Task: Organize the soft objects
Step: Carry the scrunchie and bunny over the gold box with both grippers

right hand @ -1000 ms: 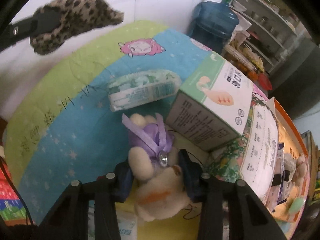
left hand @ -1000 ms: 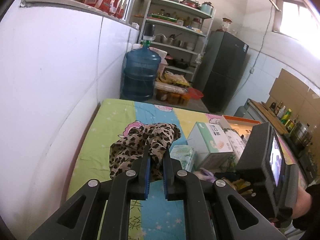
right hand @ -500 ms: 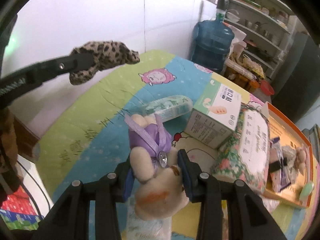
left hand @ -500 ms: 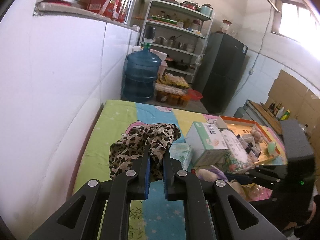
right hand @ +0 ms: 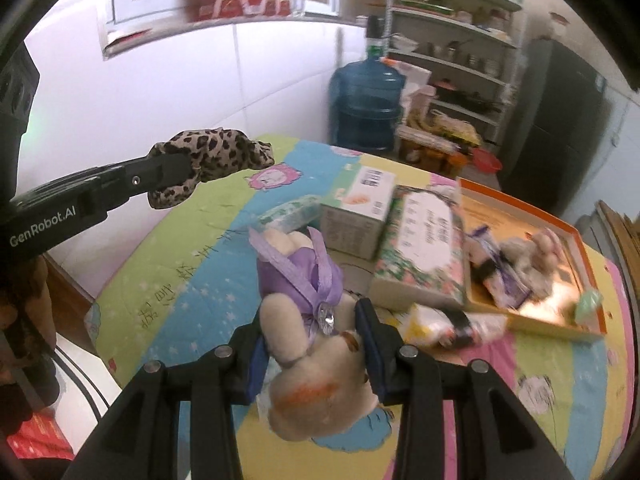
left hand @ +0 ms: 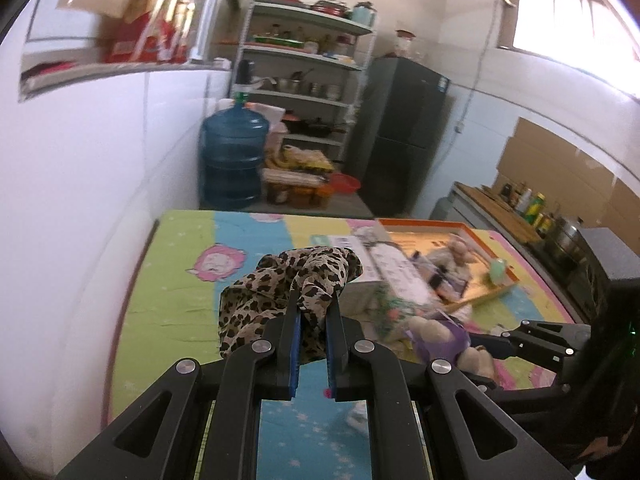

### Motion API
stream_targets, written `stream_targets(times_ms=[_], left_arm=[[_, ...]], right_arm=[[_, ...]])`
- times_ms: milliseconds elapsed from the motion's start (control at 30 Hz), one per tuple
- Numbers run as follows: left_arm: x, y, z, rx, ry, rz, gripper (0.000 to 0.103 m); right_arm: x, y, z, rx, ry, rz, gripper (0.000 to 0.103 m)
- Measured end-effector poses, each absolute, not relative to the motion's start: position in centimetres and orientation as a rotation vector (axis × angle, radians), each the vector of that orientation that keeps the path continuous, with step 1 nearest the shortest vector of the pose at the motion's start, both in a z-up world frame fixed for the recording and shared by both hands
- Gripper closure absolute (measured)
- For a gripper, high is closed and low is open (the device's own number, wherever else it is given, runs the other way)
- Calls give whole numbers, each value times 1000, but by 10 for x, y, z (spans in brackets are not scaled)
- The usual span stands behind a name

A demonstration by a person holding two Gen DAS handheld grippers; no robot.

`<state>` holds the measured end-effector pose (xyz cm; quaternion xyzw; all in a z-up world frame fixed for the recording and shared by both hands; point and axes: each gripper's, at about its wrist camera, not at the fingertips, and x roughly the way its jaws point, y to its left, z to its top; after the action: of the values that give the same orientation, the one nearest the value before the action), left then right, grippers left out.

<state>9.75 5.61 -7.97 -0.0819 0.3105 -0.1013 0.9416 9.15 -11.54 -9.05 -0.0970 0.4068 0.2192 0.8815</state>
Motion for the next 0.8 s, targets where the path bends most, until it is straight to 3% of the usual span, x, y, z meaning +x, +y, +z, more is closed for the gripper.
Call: stream_targets(times_ms=[800], left_arm=[[102,-74,-49,-56,639,-497,93]], right_arm=[[58,-250,-65,-7,791,178,62]])
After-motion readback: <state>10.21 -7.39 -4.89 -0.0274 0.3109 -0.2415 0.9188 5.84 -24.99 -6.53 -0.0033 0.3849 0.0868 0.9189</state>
